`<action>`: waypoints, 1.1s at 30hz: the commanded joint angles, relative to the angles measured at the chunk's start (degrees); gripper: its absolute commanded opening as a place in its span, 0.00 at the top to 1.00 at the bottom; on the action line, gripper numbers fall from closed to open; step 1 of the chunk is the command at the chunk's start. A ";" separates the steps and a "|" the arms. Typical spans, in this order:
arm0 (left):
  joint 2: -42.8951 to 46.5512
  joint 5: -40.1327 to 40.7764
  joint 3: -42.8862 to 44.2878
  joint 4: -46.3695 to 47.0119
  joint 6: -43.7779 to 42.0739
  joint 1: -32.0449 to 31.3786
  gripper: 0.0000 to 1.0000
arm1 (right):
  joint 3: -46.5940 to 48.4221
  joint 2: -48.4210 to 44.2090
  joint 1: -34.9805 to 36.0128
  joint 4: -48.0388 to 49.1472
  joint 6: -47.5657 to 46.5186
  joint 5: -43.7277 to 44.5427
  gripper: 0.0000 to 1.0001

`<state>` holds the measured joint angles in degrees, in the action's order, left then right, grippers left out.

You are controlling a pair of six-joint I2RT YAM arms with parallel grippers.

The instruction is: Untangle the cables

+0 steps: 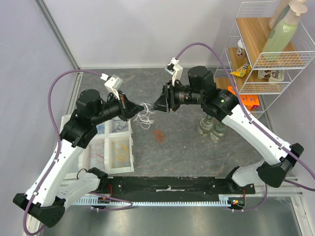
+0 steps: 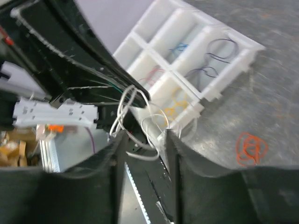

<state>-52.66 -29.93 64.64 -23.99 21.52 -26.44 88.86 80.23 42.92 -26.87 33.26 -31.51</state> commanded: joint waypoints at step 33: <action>-17.64 83.02 1.01 -13.72 7.13 26.34 0.98 | -7.11 -7.27 -6.00 -17.07 -0.91 18.41 0.16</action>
<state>-66.65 49.21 65.41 -44.01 28.12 -2.02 83.48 77.67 36.91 -43.90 32.56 -13.19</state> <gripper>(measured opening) 0.030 0.843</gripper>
